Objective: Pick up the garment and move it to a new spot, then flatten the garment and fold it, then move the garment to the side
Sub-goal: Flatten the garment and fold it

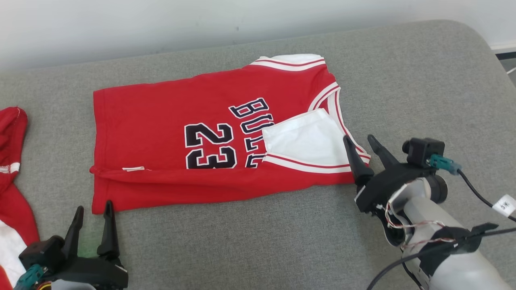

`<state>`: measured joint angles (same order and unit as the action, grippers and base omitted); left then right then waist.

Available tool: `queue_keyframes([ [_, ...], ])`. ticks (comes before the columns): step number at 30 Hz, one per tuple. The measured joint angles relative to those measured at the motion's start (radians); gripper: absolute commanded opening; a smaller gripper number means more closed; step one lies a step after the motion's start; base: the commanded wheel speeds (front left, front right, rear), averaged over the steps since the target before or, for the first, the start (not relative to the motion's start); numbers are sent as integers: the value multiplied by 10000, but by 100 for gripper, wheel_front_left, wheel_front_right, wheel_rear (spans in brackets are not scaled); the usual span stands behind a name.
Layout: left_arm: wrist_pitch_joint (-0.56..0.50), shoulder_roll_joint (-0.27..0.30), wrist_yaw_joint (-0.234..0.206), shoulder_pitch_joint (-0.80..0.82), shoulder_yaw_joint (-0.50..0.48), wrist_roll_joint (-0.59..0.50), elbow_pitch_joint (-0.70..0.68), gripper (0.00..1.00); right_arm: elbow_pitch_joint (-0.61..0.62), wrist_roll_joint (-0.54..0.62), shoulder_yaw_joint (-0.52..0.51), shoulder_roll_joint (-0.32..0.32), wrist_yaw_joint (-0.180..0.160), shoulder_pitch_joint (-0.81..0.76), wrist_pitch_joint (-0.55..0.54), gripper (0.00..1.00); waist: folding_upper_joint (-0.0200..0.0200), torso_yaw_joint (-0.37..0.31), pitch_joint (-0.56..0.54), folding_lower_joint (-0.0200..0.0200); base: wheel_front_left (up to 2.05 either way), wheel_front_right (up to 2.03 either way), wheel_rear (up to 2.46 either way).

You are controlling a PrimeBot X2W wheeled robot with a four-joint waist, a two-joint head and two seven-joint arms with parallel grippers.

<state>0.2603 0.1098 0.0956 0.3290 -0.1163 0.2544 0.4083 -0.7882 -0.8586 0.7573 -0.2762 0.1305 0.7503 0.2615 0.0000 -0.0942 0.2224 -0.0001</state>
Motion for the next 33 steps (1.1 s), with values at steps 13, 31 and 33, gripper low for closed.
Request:
queue_keyframes([
  [13, 0, 77, 54, -3, -366, -75, 376, 100, 539, 629, -343, -194, 0, -1044, 15, 100, -1, -166, 145, 0, 0, 0, 0],
  [31, 35, 119, 219, 662, -445, -128, 1455, 0, 759, 1097, -731, 104, 0, -1266, -516, 0, -1, -278, 518, 0, 0, 0, 0],
  [33, 35, 105, 261, 699, -410, -125, 1459, 0, 775, 1101, -796, 105, 0, -1279, -556, 0, 0, -250, 527, 0, 0, 0, 0],
])
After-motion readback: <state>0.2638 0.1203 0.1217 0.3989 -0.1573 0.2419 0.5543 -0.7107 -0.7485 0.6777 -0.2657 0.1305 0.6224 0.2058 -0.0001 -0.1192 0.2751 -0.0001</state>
